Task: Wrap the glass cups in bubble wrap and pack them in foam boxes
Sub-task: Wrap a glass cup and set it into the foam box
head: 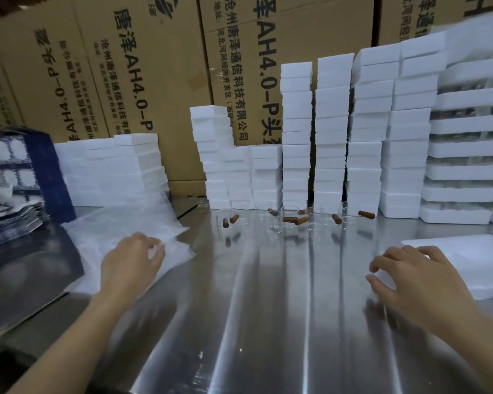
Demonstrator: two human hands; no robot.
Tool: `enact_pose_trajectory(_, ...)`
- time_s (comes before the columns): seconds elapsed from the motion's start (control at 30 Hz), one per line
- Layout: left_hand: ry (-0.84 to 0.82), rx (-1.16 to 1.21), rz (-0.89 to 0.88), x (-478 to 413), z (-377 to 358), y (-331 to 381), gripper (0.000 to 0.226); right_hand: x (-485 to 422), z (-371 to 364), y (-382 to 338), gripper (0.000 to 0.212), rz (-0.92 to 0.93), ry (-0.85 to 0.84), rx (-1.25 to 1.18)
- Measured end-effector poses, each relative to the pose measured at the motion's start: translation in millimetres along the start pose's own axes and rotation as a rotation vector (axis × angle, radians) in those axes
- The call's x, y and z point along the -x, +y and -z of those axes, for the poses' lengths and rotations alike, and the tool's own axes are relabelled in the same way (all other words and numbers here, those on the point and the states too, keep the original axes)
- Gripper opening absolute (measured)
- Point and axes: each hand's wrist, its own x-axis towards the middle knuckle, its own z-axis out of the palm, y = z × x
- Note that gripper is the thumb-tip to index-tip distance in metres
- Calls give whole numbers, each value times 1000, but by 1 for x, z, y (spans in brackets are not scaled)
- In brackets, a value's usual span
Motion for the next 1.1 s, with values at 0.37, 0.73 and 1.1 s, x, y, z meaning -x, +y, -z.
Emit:
enact_pose_trajectory(0.37,-72,455,541,-33,-4,-26,34,-2,-8,2,11,7,44,36)
enact_pose_trajectory(0.73,-78,695,-330,4,30,150,26,2,13,-5,37,-3,-105,100)
enact_pose_trajectory(1.1,-496,724,-302,5,-38,209,39,1,-7,7,15,9,47,91)
